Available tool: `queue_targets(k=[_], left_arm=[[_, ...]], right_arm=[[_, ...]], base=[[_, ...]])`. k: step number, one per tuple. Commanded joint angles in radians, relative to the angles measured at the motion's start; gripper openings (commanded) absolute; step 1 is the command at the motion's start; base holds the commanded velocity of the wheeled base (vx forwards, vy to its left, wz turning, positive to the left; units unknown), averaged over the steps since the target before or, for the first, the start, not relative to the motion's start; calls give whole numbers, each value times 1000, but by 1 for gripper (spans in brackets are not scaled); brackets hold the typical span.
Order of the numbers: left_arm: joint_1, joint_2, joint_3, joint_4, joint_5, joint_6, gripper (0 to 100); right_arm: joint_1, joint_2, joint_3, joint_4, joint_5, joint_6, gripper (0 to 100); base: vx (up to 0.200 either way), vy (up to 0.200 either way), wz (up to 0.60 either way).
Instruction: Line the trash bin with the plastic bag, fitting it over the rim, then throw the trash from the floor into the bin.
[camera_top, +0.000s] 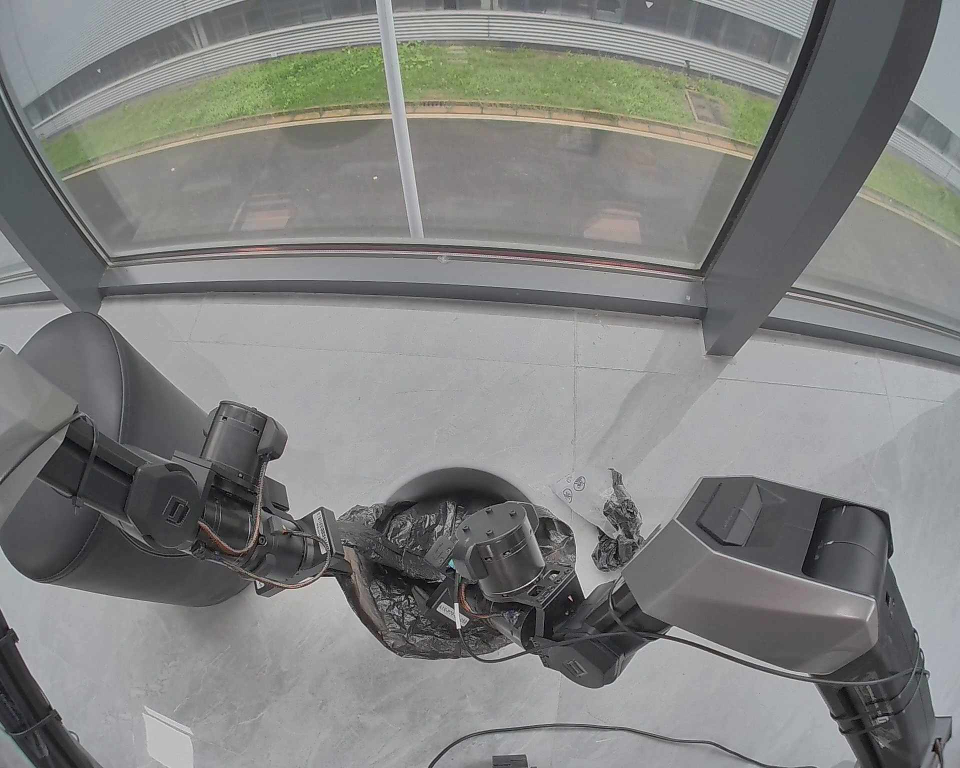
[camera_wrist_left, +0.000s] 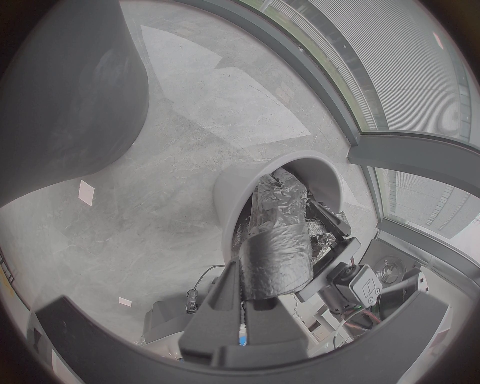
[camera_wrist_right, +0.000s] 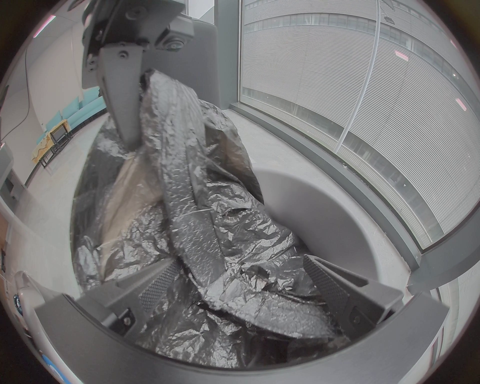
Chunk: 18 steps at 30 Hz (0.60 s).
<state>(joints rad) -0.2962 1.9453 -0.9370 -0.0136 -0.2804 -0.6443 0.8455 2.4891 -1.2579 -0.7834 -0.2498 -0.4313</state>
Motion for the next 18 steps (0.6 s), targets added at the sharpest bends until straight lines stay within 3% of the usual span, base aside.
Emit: queue_targets(k=[1,10,11,18], left_arm=[[0,0,3,0,0,0,0],[-1,1,0,0,0,0,0],[-1,1,-2,0,0,0,0],[-1,0,1,0,0,-2,0]], right_arm=[[-11,43,-35,0,-2,0,100],[-22,51,-38,0,-2,2,100],[-22,51,-38,0,-2,2,0],[-22,51,-38,-4,-3,5,0]], base=[[0,0,0],[0,0,0],[0,0,0],[0,0,0]])
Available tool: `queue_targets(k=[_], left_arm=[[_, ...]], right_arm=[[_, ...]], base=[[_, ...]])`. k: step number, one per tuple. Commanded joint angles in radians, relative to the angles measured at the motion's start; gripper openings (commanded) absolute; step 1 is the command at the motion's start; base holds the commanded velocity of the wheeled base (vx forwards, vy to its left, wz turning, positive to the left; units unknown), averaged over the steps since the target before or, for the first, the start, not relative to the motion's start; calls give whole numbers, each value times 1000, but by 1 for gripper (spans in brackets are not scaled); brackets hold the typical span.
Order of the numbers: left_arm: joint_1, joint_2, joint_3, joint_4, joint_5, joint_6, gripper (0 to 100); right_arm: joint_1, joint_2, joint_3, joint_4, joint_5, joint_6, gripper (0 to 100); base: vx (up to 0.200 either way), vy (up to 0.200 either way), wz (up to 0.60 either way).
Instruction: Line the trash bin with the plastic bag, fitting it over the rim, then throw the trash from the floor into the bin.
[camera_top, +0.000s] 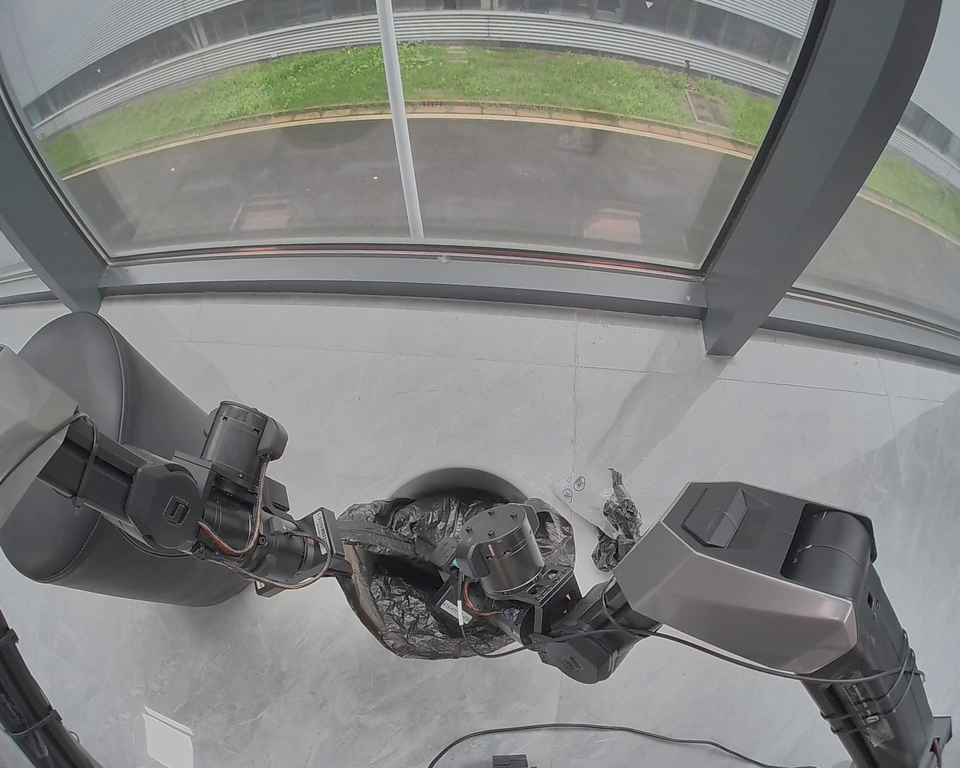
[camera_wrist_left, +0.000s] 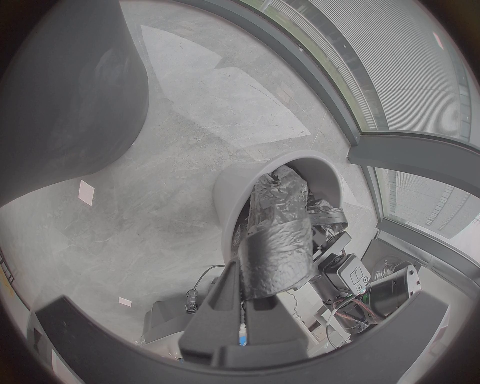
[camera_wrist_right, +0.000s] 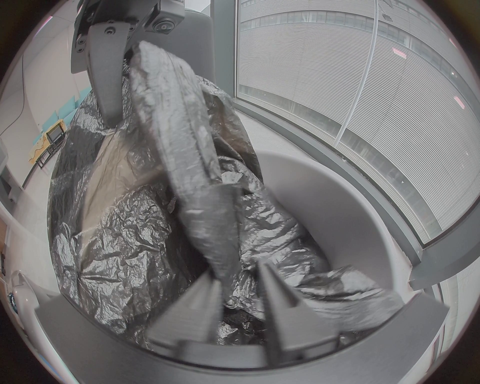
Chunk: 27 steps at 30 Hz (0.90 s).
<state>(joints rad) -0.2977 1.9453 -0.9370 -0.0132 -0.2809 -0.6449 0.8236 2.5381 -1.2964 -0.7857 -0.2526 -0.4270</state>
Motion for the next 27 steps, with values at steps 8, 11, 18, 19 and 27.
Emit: queue_targets(k=[8,11,18,19,27], left_arm=[[0,-14,10,2,2,1,0],[-3,-25,26,-1,6,5,0],[0,-31,29,1,14,48,0],[0,-31,29,1,14,50,0],[18,-32,26,-1,8,185,0]], right_arm=[[-15,-13,9,-66,-30,-1,0],[-24,-41,23,-89,-36,-1,0],[-29,-139,83,-96,-36,1,0],[-31,-150,88,-98,-37,2,0],[-67,-177,77,-110,-83,1,0]], base=[[0,0,0],[0,0,0],[0,0,0],[0,0,0],[0,0,0]])
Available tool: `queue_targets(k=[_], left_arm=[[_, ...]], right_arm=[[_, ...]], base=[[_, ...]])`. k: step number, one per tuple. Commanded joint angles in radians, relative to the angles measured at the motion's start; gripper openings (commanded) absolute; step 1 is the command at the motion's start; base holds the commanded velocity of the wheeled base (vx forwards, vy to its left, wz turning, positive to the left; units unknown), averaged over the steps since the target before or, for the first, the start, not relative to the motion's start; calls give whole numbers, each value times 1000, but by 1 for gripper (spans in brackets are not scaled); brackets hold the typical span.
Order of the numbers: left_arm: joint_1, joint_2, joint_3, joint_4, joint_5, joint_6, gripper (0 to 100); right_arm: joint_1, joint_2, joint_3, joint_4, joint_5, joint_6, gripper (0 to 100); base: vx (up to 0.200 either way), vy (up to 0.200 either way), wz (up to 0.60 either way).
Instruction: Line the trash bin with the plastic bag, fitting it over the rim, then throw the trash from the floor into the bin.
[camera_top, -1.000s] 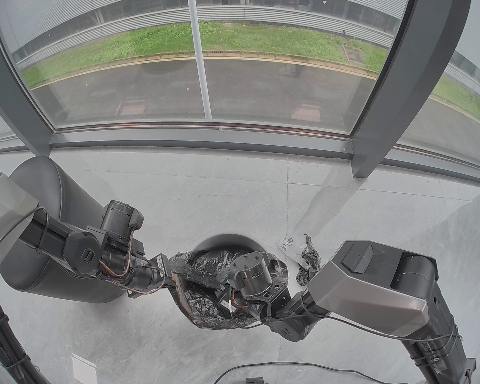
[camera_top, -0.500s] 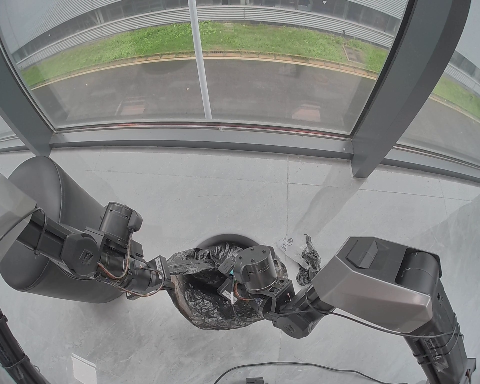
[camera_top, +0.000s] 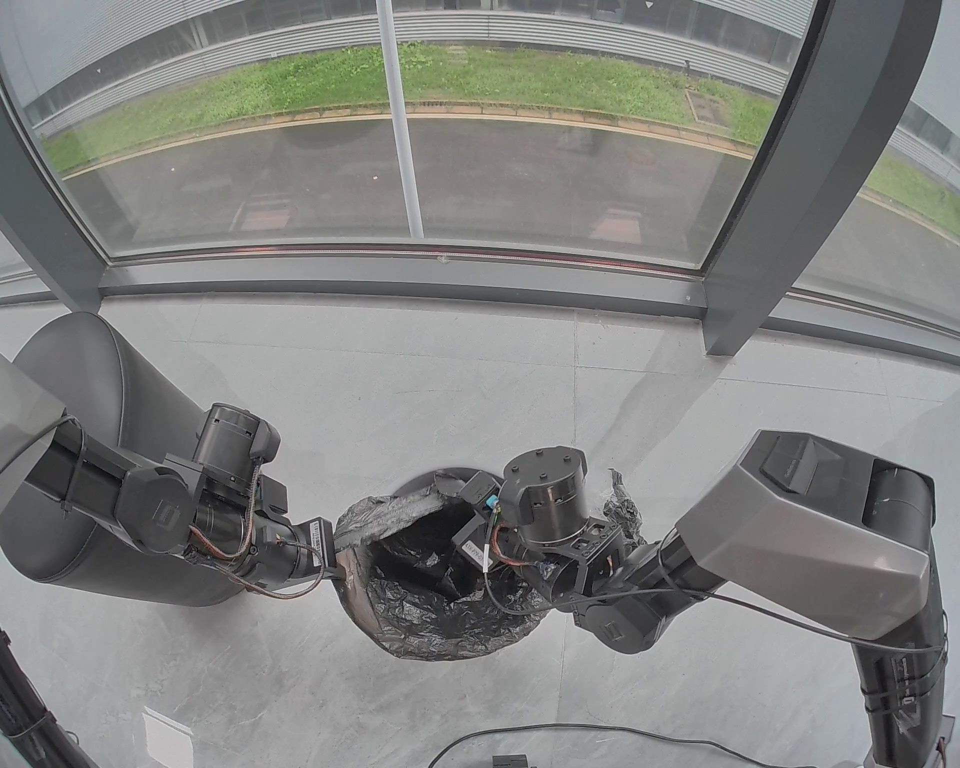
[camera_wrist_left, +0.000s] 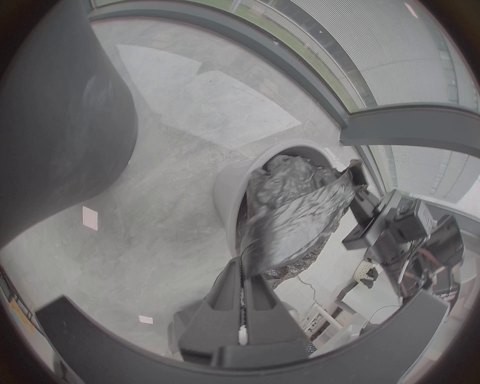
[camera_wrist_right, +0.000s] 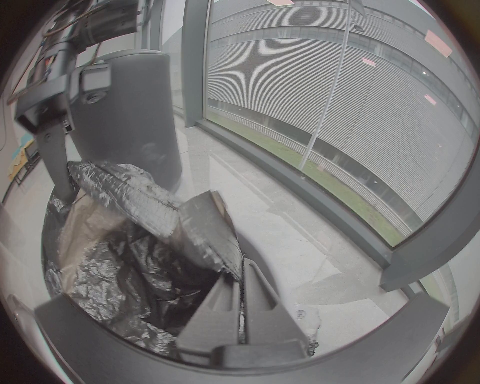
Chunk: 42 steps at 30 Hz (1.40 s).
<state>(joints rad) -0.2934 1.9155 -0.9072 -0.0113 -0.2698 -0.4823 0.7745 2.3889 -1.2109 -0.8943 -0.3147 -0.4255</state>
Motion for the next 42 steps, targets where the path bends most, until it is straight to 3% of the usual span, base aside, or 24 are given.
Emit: queue_targets(k=[1,35,38,42], left_arm=[[19,-3,-9,-3,-8,37,0],[66,-39,7,-73,-17,56,0],[63,-84,41,-75,-37,53,0],[60,-230,114,-72,-187,4,0]], right_arm=[[-23,-30,-12,-2,-23,-1,0],[-41,-71,-79,17,-32,-19,0],[-44,-71,-81,17,-34,-24,0],[-46,-70,-102,17,-34,-22,0]], base=[[0,0,0],[0,0,0],[0,0,0],[0,0,0]])
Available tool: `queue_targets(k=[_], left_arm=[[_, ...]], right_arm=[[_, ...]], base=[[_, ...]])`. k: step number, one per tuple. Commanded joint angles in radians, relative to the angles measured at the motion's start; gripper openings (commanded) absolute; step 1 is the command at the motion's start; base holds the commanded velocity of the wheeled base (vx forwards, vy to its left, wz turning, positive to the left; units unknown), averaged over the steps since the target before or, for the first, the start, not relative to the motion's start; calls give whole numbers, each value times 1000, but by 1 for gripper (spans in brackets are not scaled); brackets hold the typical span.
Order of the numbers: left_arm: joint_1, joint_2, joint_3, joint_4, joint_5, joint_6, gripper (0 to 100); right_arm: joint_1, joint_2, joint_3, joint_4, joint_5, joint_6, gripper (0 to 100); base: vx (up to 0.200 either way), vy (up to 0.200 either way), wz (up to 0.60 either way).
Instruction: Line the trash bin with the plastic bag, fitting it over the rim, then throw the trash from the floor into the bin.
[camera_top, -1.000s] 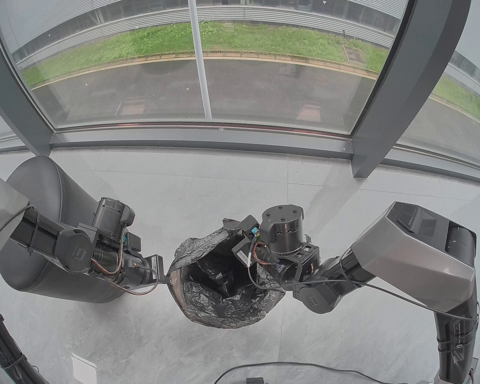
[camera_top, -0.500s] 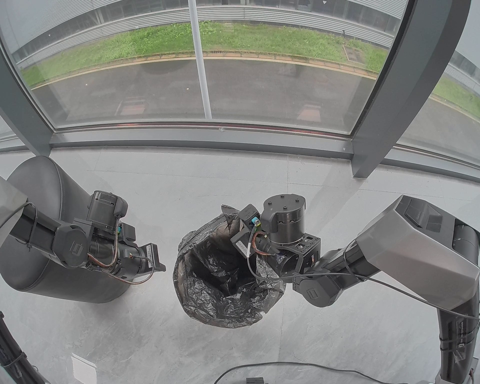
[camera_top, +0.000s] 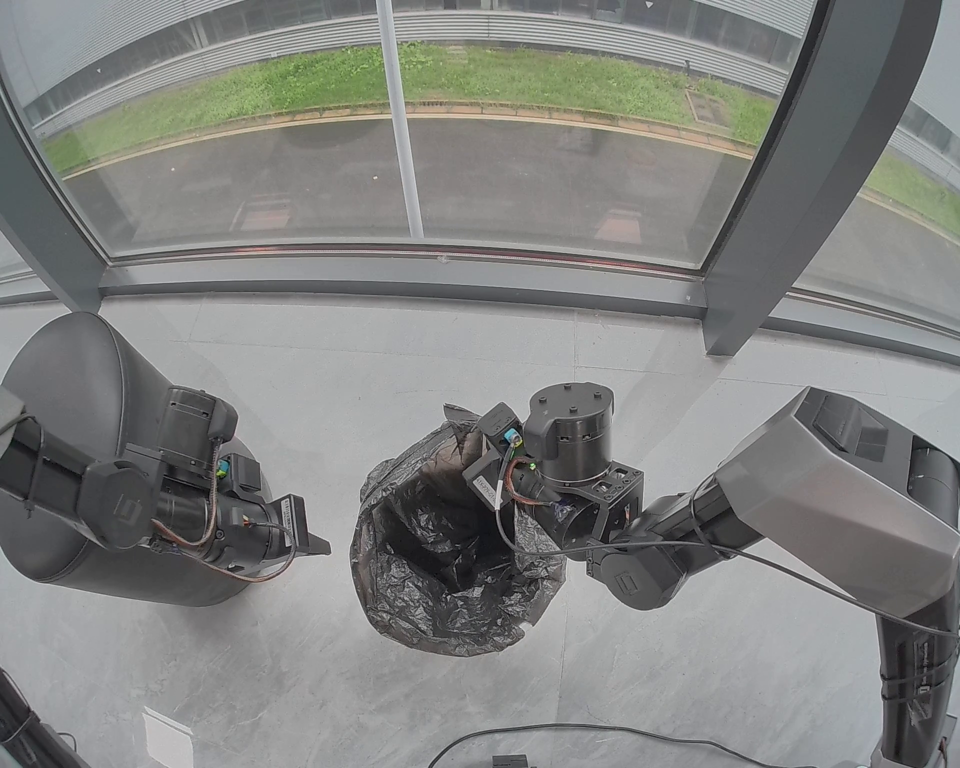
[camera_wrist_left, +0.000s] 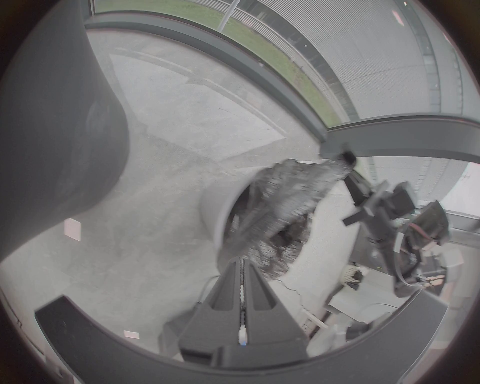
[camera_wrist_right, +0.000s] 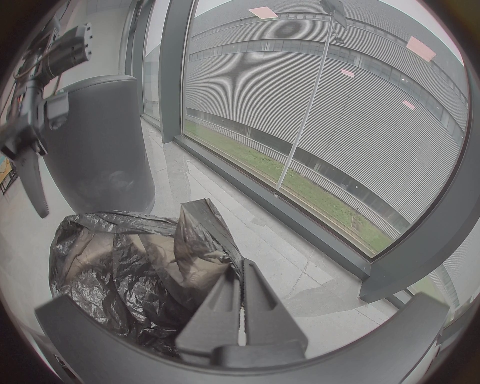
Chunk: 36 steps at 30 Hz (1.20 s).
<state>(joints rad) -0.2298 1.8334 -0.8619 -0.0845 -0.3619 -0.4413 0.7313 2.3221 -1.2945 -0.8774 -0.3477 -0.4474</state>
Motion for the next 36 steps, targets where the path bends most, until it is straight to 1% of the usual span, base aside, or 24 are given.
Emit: queue_targets(k=[1,2,3,5,9,12,13,14,17,18,21,23,25,26,27,28,30,33,34,36], left_arm=[[-3,-161,73,2,-112,-47,0],[-3,-186,84,3,-143,-66,0],[-2,-198,92,3,-157,-77,0],[-3,-206,109,-1,-160,-86,0],[-8,-203,135,-8,-132,-82,0],[-19,-210,130,-11,-91,-89,0],[-19,-210,130,-11,-91,-89,0],[-26,-212,130,-24,-58,-91,0],[-40,-212,139,-46,-48,-88,0],[-48,-214,142,-49,-46,-86,100],[-83,-214,147,-58,-26,-80,100],[-128,-194,144,-109,51,-70,100],[-155,-161,146,-202,155,-27,100],[-160,-152,147,-227,176,-14,100],[-160,-152,147,-227,176,-14,100],[-180,-115,150,-339,271,67,100],[-192,-98,156,-394,294,122,100],[-198,-75,167,-422,302,179,100],[-195,-48,167,-442,314,236,100],[-183,-16,170,-488,337,286,100]], right_arm=[[-3,-1,-22,0,-1,-2,0],[-3,2,-25,2,-1,-2,0],[-3,2,-26,5,-2,-2,0],[-3,2,-32,17,-2,0,0],[-6,0,-40,28,-2,0,0],[-12,2,-40,29,-2,0,0],[-12,2,-40,29,-2,0,0],[-15,6,-40,29,-2,0,0],[-16,11,-42,28,-2,0,0],[-16,11,-42,28,-2,0,0],[-20,13,-43,28,-2,0,0],[-23,14,-45,28,-2,0,0],[-23,14,-45,25,-1,1,0],[-23,14,-45,25,-1,1,0],[-23,14,-45,25,-1,1,0],[-23,17,-48,23,-1,3,0],[-23,22,-54,21,-1,3,0],[-23,31,-65,20,-1,6,0],[-23,36,-69,18,-1,7,0],[-23,39,-71,17,-1,9,0]], base=[[0,0,0],[0,0,0],[0,0,0],[0,0,0],[0,0,0],[0,0,0],[0,0,0],[0,0,0],[0,0,0],[0,0,0],[0,0,0],[0,0,0],[0,0,0],[0,0,0],[0,0,0],[0,0,0],[0,0,0],[0,0,0],[0,0,0],[0,0,0]])
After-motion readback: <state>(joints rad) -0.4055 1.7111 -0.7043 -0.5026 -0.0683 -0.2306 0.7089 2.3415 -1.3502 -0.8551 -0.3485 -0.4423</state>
